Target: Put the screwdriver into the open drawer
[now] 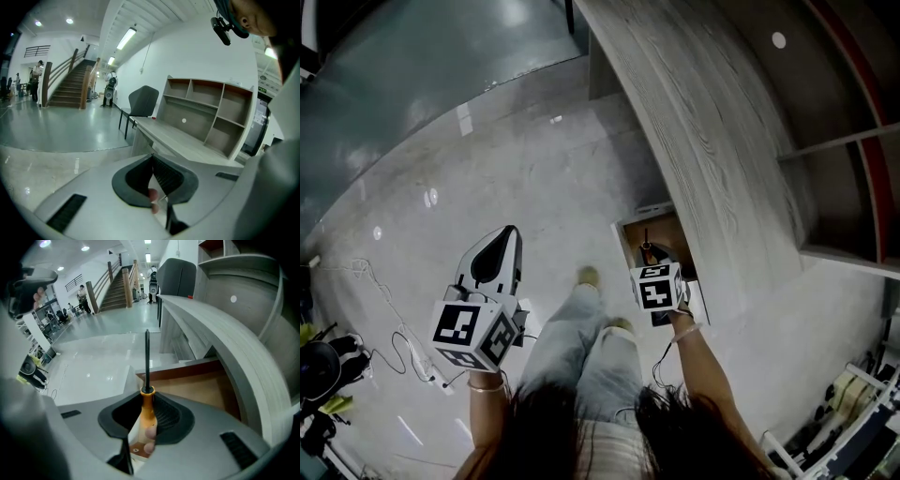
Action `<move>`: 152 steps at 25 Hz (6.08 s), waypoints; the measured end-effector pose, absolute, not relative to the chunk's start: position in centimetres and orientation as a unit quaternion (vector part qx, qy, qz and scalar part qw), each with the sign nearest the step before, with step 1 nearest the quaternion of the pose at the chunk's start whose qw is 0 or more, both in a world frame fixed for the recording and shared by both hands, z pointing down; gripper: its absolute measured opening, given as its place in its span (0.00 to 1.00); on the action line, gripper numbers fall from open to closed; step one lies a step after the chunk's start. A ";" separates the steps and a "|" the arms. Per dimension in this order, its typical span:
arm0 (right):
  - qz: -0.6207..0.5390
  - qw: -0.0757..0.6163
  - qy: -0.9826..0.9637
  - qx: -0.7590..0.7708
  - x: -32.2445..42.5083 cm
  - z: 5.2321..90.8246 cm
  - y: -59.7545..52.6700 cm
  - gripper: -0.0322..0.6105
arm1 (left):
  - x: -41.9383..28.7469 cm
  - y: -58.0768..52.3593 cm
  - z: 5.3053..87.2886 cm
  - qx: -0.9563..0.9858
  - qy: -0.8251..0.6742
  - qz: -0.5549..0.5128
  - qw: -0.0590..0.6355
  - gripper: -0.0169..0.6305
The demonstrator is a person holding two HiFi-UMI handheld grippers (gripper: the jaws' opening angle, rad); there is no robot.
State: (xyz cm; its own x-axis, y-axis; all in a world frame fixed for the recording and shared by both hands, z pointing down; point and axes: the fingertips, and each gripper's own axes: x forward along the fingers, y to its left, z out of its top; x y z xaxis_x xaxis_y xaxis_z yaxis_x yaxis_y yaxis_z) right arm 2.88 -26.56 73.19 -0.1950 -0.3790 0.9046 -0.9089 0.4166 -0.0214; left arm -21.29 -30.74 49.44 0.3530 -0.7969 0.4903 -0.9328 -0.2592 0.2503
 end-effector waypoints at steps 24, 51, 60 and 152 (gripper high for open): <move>0.318 0.529 -0.680 0.396 1.8 79.5 -25.6 0.19 | -23.3 -30.7 52.2 0.768 -0.561 0.134 0.278 0.05; 0.335 0.574 -0.641 0.384 3.2 81.7 -23.7 0.19 | -23.1 -29.3 53.1 0.768 -0.555 0.136 0.289 0.05; 0.344 0.574 -0.640 0.378 3.2 82.2 -23.9 0.19 | -23.2 -29.2 53.4 0.766 -0.556 0.139 0.291 0.05; 0.220 0.347 -0.783 0.468 6.2 56.3 -11.6 0.11 | -7.3 -8.3 40.7 0.804 -0.532 0.128 0.231 0.05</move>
